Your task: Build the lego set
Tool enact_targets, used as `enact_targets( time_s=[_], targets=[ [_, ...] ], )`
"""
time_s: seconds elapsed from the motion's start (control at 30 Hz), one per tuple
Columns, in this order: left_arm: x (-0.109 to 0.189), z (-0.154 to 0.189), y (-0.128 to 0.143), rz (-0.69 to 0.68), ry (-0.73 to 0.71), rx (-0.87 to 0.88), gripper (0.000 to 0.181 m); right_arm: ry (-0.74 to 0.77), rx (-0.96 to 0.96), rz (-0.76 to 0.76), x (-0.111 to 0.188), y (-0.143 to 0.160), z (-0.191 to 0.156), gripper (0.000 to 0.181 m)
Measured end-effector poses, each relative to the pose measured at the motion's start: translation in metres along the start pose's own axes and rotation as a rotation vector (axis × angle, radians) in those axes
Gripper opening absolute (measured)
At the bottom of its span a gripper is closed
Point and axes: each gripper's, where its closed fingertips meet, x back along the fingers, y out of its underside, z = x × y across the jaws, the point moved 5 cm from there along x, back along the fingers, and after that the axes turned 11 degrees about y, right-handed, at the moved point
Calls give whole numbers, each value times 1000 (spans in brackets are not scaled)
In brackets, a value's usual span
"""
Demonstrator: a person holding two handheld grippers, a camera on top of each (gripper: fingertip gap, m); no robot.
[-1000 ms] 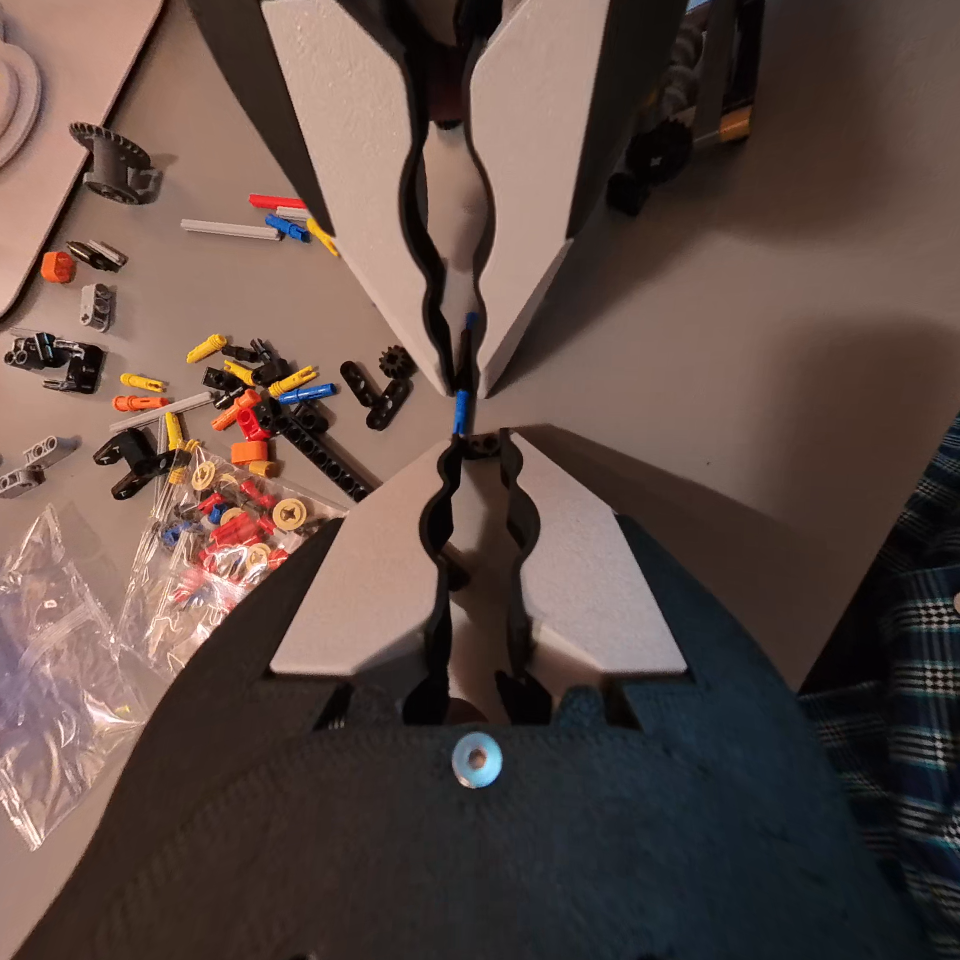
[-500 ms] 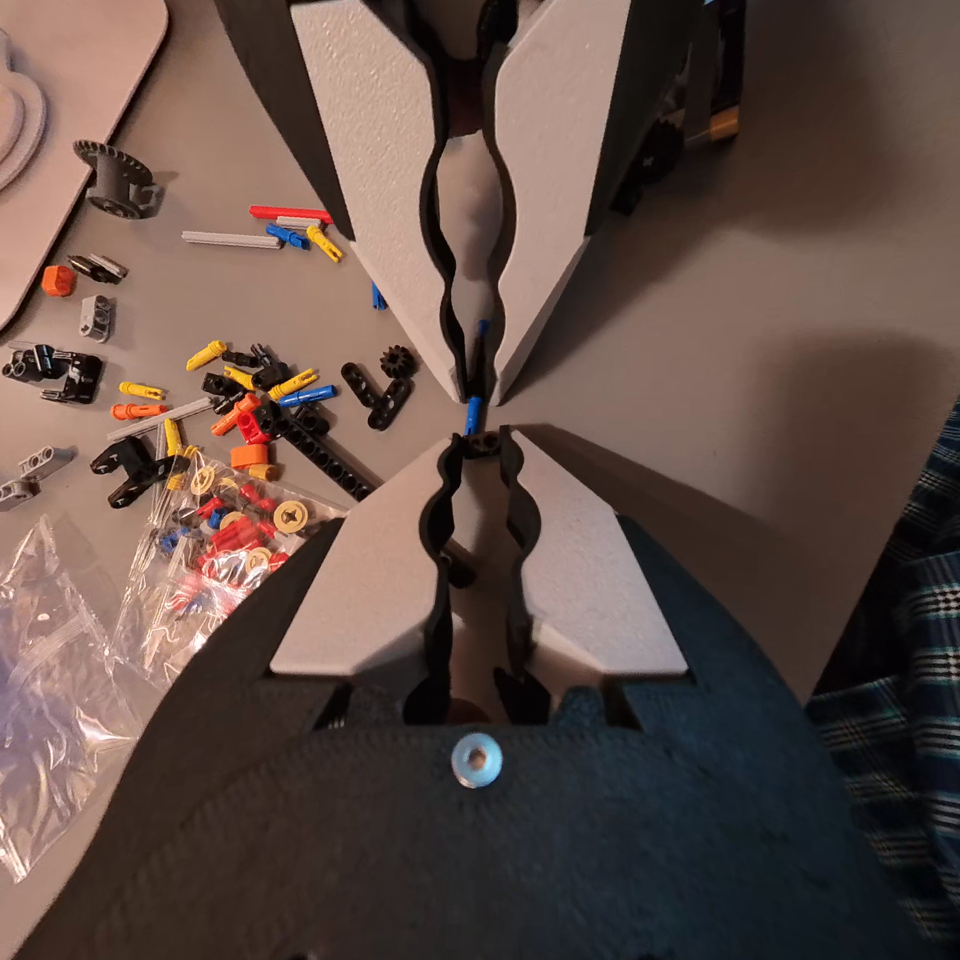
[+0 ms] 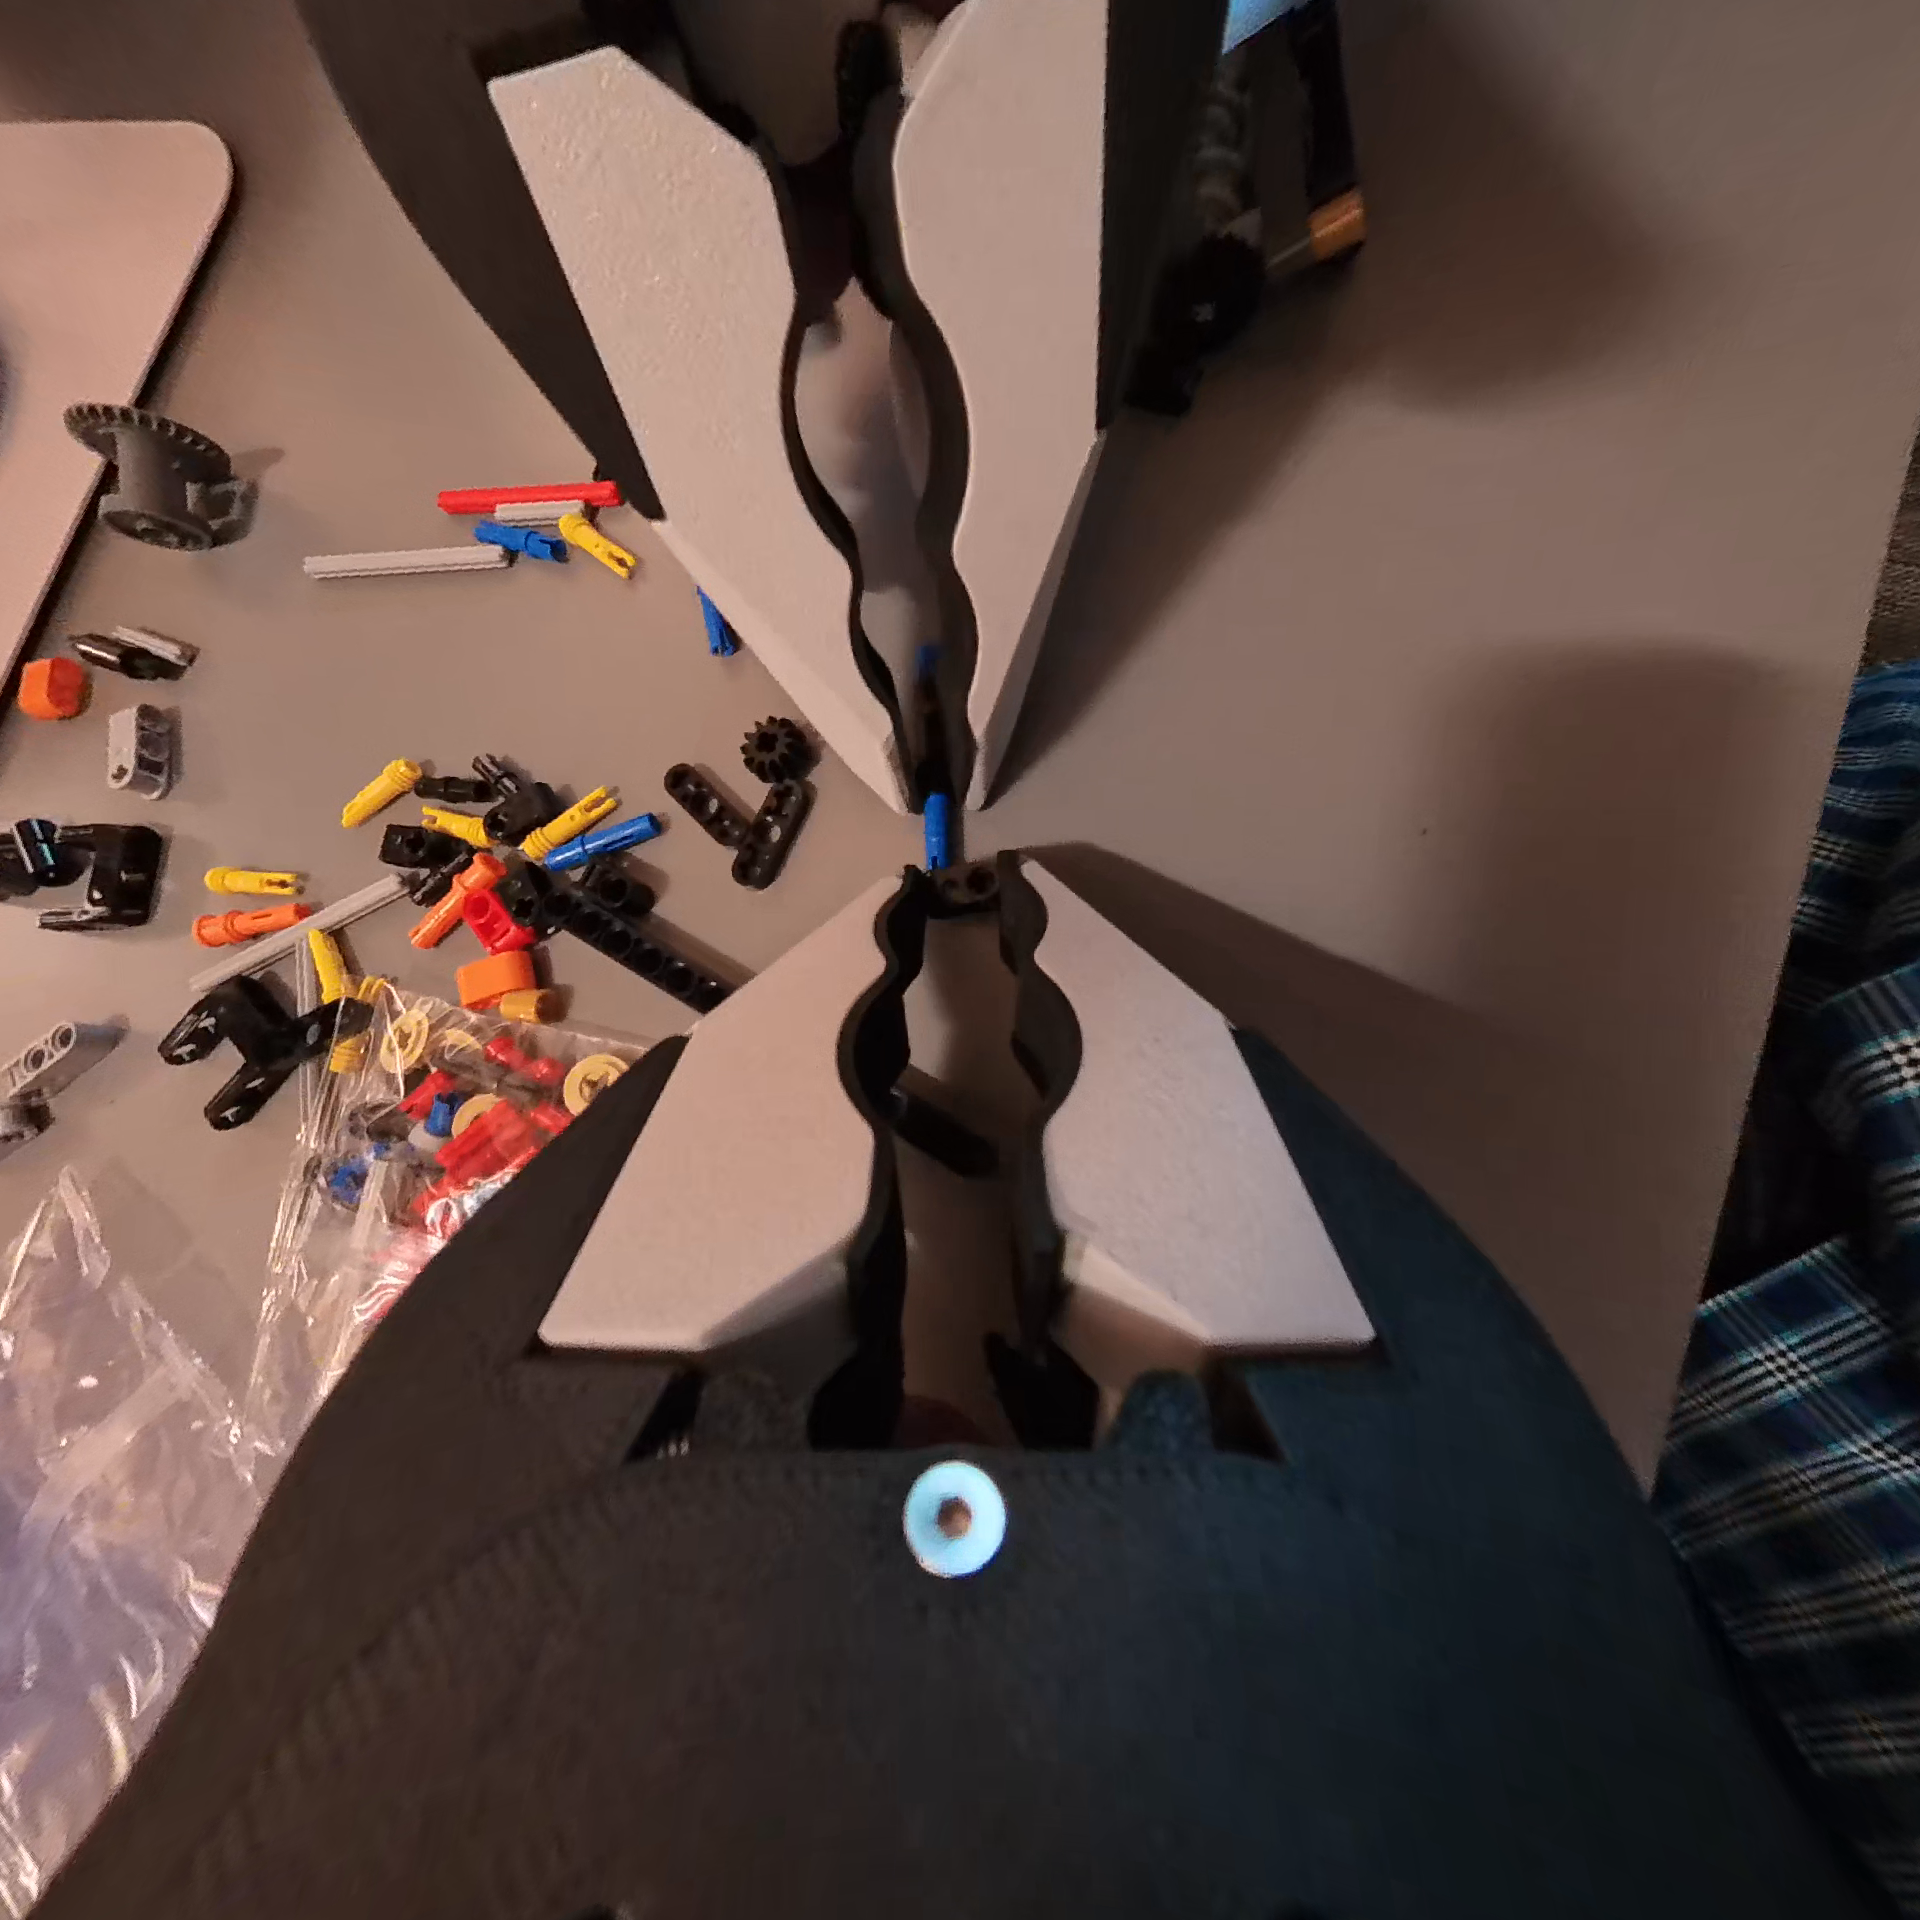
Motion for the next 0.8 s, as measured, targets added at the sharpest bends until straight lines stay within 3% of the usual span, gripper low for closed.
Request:
enact_targets(
  time_s=[0.8],
  targets=[
    [0,-5,1,35,131,-87,13,-7,96,27,0,0,0,3]
  ],
)
